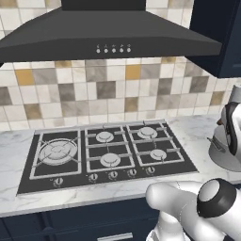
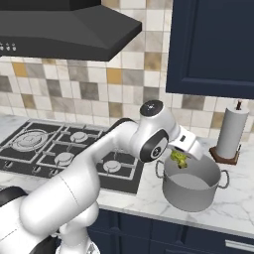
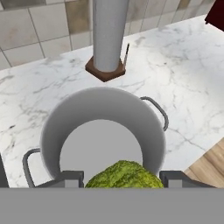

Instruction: Turn on the sink faucet. Then move the broccoli from the counter to the sink. Turn off the sink. Move the vegetable from the sink to the pot next to the stove. Finally move the pot to the front left burner.

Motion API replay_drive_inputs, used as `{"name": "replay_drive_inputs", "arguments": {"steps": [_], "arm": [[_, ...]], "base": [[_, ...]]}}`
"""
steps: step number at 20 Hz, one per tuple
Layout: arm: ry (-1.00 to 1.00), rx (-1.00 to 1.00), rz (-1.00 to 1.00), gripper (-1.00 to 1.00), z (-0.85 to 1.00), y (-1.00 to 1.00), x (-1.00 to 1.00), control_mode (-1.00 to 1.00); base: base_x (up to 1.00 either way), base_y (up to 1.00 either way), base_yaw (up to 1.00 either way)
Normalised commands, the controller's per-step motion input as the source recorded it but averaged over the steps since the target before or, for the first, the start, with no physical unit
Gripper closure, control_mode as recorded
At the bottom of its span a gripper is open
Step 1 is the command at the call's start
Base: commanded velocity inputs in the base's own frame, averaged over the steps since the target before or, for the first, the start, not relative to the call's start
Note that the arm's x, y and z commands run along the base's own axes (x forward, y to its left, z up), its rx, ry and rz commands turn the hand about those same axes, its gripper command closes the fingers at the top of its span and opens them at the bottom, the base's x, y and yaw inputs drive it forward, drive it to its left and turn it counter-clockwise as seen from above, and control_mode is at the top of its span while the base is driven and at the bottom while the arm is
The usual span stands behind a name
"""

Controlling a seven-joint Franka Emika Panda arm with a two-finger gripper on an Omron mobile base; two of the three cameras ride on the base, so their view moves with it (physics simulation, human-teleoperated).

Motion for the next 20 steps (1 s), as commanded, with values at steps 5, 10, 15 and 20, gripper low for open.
{"name": "replay_drive_inputs", "arguments": {"steps": [5,10,15,20], "arm": [[0.0,0.0,0.0,1.0,0.0,-0.05,0.0,-1.0],[0.0,0.0,0.0,1.0,0.0,-0.05,0.0,-1.0],[0.0,0.0,0.0,1.0,-0.02,-0.08,0.0,-1.0],[0.0,0.0,0.0,1.0,-0.03,-0.05,0.0,-1.0]], "base": [[0.0,0.0,0.0],[0.0,0.0,0.0],[0.0,0.0,0.0],[0.0,0.0,0.0]]}}
